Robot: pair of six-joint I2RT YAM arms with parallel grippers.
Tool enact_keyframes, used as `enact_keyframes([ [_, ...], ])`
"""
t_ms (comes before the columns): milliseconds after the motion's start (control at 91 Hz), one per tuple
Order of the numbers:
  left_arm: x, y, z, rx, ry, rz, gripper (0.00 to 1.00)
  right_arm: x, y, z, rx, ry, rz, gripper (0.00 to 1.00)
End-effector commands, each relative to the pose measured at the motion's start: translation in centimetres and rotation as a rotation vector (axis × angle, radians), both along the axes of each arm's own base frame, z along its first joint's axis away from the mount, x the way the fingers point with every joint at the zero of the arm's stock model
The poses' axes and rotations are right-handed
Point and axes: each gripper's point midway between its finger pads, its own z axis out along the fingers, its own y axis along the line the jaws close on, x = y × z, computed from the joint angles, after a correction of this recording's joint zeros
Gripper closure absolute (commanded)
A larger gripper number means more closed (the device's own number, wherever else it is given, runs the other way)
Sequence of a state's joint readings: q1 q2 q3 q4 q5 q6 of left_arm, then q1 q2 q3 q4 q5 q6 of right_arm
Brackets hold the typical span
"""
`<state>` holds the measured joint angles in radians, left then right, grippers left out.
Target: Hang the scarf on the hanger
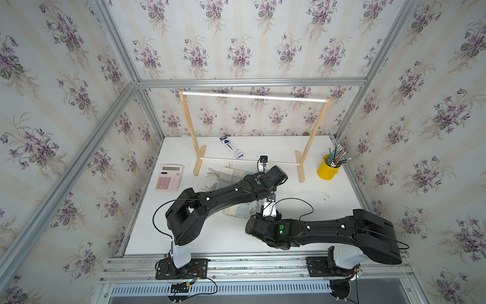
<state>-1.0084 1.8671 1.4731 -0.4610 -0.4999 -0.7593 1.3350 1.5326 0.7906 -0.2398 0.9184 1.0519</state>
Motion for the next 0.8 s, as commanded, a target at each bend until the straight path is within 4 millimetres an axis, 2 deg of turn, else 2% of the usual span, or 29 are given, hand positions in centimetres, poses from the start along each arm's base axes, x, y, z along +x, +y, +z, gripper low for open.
enact_keyframes([
  [0,-0.7,1.2,-0.3,0.052,0.019,0.026,0.54,0.1,-0.5,-0.1,-0.059,-0.006,0.016,1.00],
  [231,-0.6,1.7,1.0,0.050,-0.009,0.028,0.46,0.0,-0.9,-0.6,-0.075,0.001,0.012,1.00],
  [363,-0.5,2.1,2.4,0.047,-0.046,0.019,0.28,0.1,-1.2,-0.9,-0.081,0.006,0.006,1.00],
  [429,-0.5,2.3,3.4,0.037,-0.073,0.007,0.22,0.1,-1.4,-1.0,-0.081,0.009,0.002,1.00],
  [626,-0.6,2.3,6.6,-0.016,-0.144,-0.037,0.21,0.1,-1.4,-1.3,-0.084,0.012,0.003,1.00],
  [791,-1.0,0.9,9.1,-0.110,-0.198,-0.119,0.21,0.1,-1.3,-1.7,-0.093,0.019,0.005,1.00],
])
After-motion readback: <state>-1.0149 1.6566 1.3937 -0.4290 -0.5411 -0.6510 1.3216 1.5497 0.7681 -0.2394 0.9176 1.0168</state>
